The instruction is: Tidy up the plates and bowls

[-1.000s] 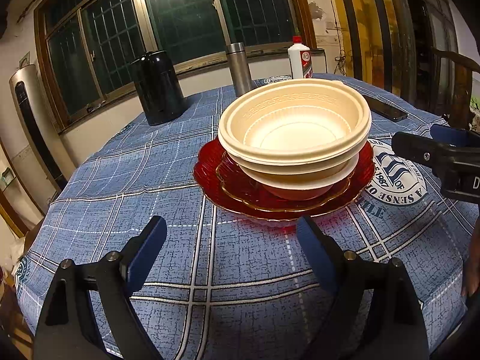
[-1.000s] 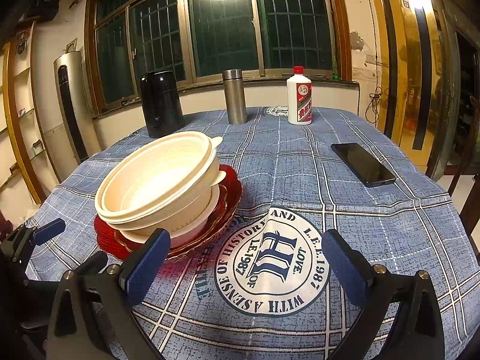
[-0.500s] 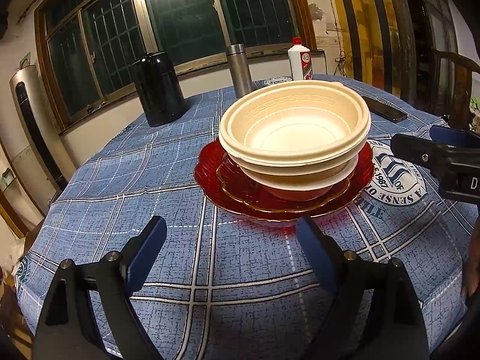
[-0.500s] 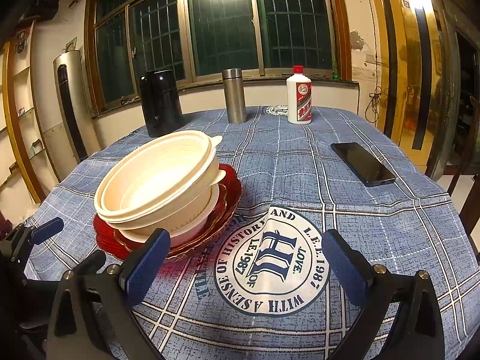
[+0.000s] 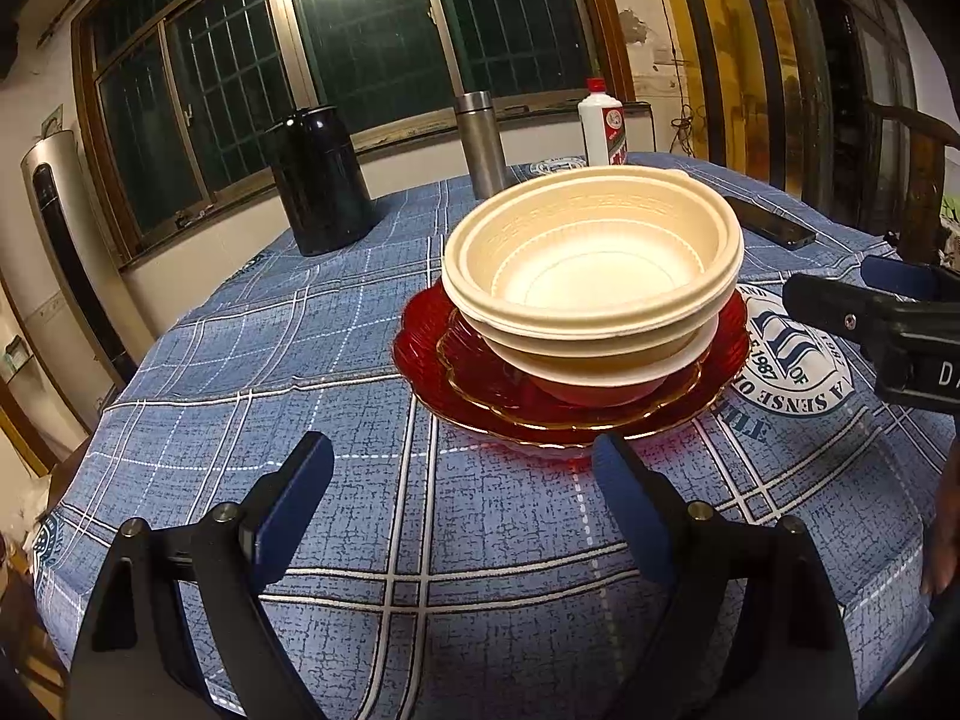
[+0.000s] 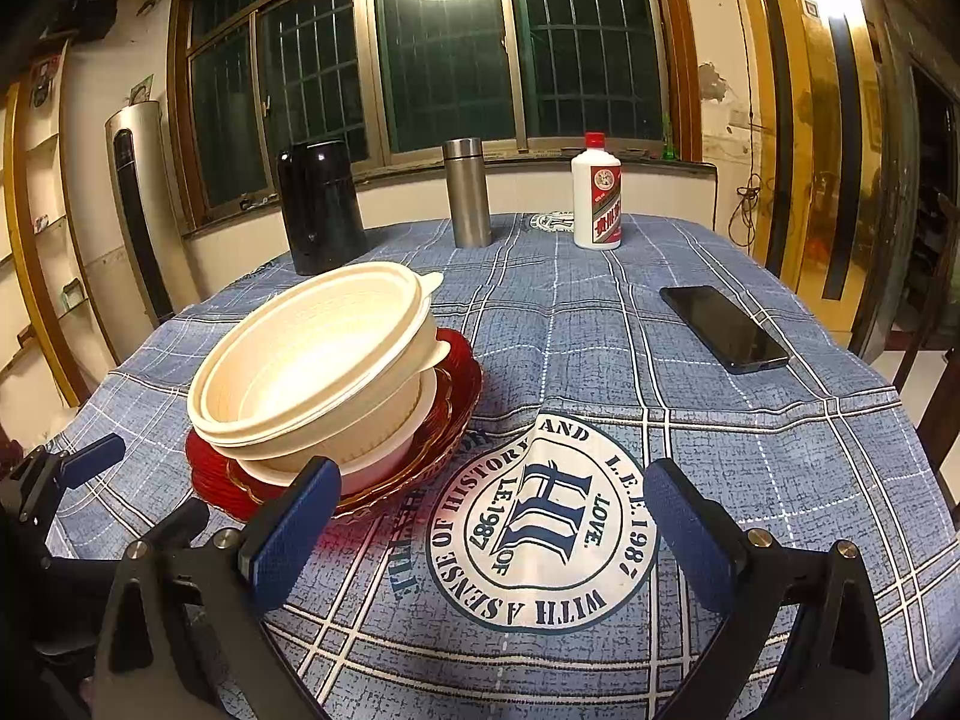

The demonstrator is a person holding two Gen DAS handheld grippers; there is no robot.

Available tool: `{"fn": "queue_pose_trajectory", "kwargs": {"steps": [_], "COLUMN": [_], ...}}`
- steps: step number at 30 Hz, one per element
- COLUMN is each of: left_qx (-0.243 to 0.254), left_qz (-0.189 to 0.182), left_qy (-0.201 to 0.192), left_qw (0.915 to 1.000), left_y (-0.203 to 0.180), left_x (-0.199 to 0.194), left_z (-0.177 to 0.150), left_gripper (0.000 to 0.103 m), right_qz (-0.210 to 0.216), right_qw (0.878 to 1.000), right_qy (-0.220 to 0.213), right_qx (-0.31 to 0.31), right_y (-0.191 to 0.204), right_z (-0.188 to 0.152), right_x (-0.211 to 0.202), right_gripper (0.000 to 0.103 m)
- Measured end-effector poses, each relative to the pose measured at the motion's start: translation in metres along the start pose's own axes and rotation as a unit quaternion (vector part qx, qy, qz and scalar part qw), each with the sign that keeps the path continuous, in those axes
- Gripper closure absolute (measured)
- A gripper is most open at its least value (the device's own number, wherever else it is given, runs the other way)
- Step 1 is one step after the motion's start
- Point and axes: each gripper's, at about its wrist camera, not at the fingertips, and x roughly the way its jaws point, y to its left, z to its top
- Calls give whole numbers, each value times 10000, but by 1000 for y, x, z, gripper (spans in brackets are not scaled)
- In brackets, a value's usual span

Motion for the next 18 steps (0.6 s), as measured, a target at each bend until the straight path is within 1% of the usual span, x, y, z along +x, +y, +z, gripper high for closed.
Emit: {"fn": "queue_pose_trajectory", "kwargs": {"steps": [4,9,14,16,18], "left_qx": [-29,-243,-365,-406,-470], "left_qz": [-55,-82,-346,-299,-242], "left_qy": [36,-206,169,222,224], "left_qw": [10000,9995,9986,9985,9983], "left_y": [2,11,18,20,25], "left_x": [1,-8,3,3,2], "left_z": [1,-2,-1,1,2], "left_gripper": [14,14,13,13,13], "right_qz": [-12,-7,11,28,67], "right_qw": [10000,10000,9999,9998,9995], "right_qy": [-6,8,80,96,205], "right_qx": [-11,3,126,174,246], "right_y": [0,0,-5,-7,-10], "right_z": [0,1,0,0,0], "right_x": [0,1,3,2,5], "right_gripper": [1,1,1,1,1]}}
